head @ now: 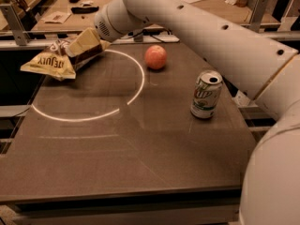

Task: Move brown chip bag near 7up can

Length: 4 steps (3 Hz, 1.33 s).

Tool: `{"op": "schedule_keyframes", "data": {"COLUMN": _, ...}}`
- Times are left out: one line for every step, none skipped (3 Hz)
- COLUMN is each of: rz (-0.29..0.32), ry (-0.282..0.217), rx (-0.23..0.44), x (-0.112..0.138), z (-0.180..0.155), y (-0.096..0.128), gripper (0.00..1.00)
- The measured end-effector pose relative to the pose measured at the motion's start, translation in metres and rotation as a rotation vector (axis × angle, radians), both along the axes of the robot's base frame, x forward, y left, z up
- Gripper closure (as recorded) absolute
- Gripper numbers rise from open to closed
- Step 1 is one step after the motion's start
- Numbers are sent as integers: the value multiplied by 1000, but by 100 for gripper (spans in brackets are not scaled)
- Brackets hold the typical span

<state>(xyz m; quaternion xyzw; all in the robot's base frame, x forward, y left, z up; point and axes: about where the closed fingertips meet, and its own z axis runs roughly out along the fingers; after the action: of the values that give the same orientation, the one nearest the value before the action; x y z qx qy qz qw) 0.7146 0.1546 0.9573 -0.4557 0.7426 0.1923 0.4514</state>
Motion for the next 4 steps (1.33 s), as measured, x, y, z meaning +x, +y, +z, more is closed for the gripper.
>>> {"op": "schedule_keyframes", "data": {"rz": 20, "ry": 2, "rx": 14, "x": -3, "z": -7, "y": 12, "gripper": 0}}
{"op": "schedule_keyframes", "data": {"rz": -5, "ry": 9, "rx": 71, "x": -7, "z": -12, "y": 14, "gripper": 0}}
{"op": "schedule_keyframes", "data": {"rz": -37, "ry": -22, "rx": 147, "x": -8, "z": -11, "y": 13, "gripper": 0}}
{"op": "schedule_keyframes", "data": {"rz": -58, "ry": -35, "rx": 165, "x": -6, "z": -7, "y": 16, "gripper": 0}}
